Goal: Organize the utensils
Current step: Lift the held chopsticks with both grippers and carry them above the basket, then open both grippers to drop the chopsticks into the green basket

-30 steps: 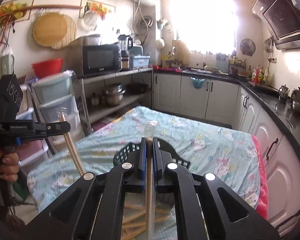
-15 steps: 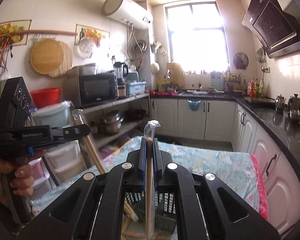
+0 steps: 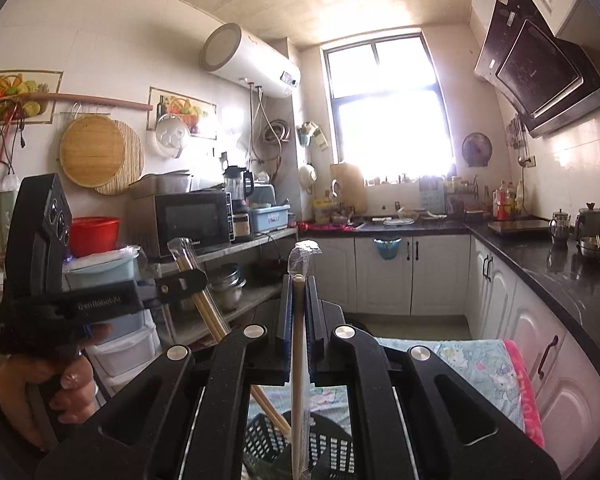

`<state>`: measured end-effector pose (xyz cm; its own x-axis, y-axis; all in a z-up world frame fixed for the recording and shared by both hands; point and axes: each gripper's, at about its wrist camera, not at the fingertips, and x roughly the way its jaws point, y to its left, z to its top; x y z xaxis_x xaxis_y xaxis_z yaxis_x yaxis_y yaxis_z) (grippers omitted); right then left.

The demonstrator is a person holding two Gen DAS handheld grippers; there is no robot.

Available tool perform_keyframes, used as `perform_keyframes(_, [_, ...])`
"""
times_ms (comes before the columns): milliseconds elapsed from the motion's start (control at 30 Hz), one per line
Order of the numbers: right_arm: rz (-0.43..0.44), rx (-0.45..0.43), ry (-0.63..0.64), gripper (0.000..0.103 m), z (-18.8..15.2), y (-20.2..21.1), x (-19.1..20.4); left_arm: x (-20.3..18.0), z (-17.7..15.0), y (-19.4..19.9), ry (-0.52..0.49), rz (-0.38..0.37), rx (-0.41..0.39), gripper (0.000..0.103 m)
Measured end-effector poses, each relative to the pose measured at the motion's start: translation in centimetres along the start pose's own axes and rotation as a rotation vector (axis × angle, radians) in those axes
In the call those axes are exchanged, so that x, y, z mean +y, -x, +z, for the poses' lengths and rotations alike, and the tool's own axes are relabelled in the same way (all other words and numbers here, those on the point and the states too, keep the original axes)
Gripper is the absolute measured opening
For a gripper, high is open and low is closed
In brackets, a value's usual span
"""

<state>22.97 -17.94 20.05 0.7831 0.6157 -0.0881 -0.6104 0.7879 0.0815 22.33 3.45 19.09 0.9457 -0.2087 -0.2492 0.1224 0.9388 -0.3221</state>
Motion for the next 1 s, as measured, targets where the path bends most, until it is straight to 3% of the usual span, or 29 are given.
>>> perform_keyframes(267, [-0.064,-0.018,-0.009,0.006,-1.5,-1.8,-1.0,1.0,-2.3,-2.5,-0.037,0.045,0.025,0.003])
perform_keyframes(1000, [-0.173,0.067,-0.052,0.006,-8.9,-5.9,-2.3,2.8,-8.1,-5.5,-0.069,0.044,0.121,0.003])
